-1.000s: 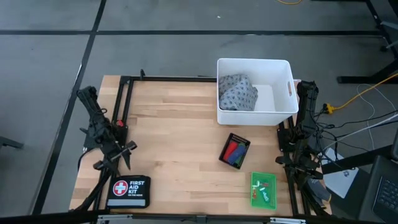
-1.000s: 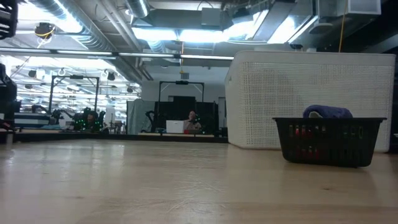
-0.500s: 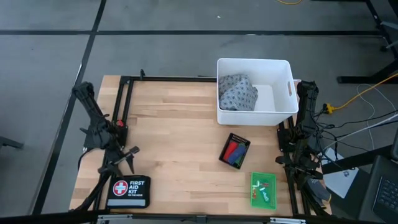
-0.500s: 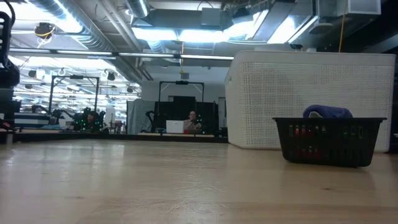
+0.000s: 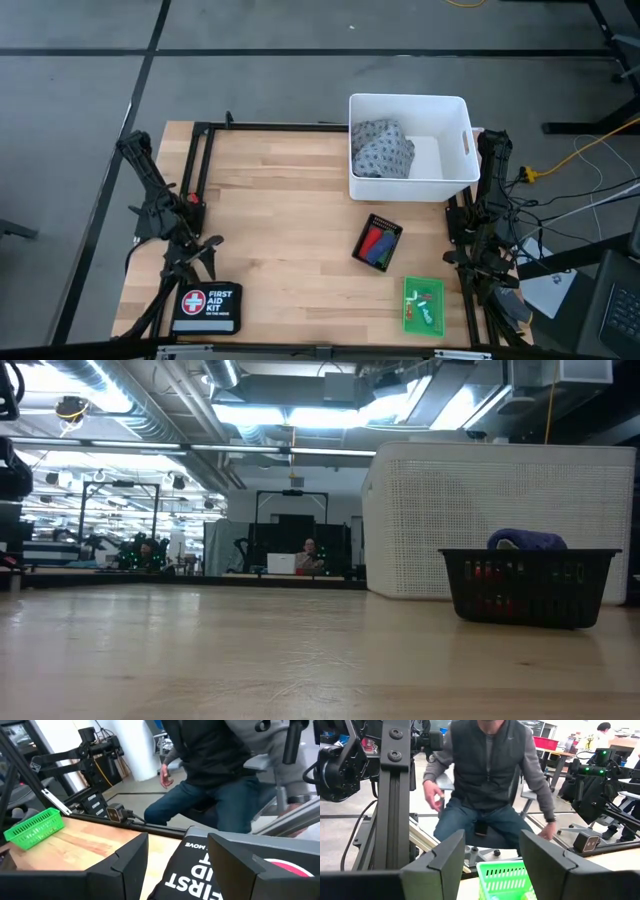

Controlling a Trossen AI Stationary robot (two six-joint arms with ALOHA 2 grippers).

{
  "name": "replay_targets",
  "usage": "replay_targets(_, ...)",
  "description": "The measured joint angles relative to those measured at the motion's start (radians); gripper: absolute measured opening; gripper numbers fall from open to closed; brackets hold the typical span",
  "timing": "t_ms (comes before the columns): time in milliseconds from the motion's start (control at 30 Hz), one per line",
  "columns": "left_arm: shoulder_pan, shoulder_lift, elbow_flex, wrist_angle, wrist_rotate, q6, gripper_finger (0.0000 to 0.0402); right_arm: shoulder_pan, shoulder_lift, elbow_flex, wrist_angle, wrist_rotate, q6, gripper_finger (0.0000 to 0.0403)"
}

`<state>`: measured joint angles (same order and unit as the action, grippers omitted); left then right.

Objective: Pick & place medical supplies in basket/bin
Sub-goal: Return to Home Position

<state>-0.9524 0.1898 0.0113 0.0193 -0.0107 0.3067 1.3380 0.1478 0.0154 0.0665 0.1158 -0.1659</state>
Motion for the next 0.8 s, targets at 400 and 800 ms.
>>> replay_targets(400,0.000,0.000,0.000,0.006,0.001,-0.007,0.0198,0.000,0.000,0.000,0.000,0.000,0.000,0.0190)
replay_targets(800,0.000,0.000,-0.001,0.007,0.001,-0.007,0.0198,0.000,0.000,0.000,0.000,0.000,0.000,0.0190)
